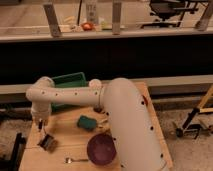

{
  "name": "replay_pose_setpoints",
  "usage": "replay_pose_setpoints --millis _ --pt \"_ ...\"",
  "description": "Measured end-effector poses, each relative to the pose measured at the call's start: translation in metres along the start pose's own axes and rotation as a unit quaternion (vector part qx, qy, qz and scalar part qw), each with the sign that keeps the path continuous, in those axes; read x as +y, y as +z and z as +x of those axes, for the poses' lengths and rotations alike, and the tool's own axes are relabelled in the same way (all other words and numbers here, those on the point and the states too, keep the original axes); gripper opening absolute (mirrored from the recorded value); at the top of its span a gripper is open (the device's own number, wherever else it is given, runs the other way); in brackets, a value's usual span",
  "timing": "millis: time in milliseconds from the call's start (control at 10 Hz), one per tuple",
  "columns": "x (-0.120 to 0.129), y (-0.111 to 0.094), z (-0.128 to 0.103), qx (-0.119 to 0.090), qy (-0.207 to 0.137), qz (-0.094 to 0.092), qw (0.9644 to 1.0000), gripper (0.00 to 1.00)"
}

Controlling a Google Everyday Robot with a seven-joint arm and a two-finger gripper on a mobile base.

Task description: Wipe table surface with brush

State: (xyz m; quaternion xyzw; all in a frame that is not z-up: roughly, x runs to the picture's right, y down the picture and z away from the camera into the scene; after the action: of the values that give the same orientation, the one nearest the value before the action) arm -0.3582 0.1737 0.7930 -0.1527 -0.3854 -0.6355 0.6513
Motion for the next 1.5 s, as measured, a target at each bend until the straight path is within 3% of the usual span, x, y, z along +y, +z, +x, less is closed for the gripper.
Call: replay_pose_setpoints --millis 200,500,700,900,1200,1500 --pt "0.015 0.007 -0.014 -0.017 -0.002 -0.006 0.9998 0.00" --pt "0.057 0.011 -0.020 -0.026 0.032 -0.013 0.9991 0.00" --pt "0.090 0.004 -0.013 -0.017 0.073 -0.015 0.9971 0.00" --pt "0.106 -0.001 0.002 -0.004 0.097 -0.013 0.9952 0.00" --pt "0.091 -0.006 0.016 0.013 0.088 0.000 0.9960 0.00" --pt "0.040 -0.008 0.021 0.019 0.036 0.019 0.9990 0.00"
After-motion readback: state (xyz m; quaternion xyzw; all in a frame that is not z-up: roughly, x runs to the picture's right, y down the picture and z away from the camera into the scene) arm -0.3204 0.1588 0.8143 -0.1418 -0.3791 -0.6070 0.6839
